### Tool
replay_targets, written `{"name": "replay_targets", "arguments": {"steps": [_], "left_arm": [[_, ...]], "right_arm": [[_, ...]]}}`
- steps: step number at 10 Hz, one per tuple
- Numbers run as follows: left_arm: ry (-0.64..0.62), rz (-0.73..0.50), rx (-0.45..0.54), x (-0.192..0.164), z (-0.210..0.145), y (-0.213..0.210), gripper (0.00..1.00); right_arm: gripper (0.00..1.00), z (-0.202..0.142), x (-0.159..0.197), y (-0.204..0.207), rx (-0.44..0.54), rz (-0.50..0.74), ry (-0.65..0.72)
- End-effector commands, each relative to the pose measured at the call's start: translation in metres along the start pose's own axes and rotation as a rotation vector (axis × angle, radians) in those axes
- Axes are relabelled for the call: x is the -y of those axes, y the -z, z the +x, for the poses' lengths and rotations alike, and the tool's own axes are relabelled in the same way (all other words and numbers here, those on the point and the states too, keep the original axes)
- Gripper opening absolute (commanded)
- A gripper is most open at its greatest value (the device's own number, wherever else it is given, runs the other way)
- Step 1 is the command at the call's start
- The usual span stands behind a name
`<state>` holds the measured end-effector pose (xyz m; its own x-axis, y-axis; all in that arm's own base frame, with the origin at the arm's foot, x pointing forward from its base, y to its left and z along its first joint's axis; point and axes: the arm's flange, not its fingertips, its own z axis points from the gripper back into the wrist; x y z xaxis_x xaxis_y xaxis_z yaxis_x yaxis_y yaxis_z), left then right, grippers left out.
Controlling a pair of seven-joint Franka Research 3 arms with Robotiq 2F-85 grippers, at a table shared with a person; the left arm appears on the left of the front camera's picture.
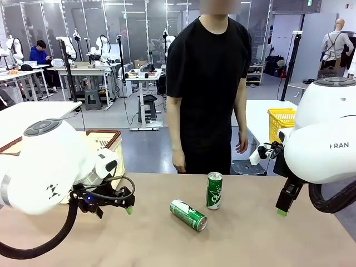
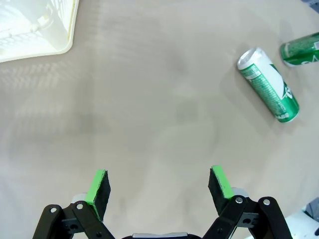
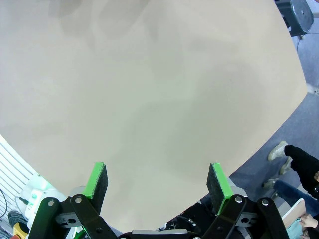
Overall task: Place the drinks into the Shopping basket.
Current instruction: Pick up one drink and place it into the Shopping basket.
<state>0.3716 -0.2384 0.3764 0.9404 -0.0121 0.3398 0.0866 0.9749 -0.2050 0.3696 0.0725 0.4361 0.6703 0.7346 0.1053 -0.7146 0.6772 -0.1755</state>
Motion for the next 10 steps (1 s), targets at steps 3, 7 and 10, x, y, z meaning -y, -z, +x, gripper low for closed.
{"name": "replay_targets", "arguments": {"steps": [3, 7, 10], "left_arm": [[0.010, -0.079, 0.025, 0.037, 0.015, 0.016, 1.00], [0.008, -0.123, 0.013, 0.091, 0.061, 0.052, 1.00], [0.049, -0.117, -0.004, 0.116, 0.066, 0.061, 1.00]], "right_arm": [[1.00, -0.001, 0.001, 0.000, -0.004, -0.002, -0.007], [1.00, -0.001, 0.001, 0.000, -0.004, -0.002, -0.007], [1.00, -0.001, 0.001, 0.000, -0.004, -0.002, -0.007]]}}
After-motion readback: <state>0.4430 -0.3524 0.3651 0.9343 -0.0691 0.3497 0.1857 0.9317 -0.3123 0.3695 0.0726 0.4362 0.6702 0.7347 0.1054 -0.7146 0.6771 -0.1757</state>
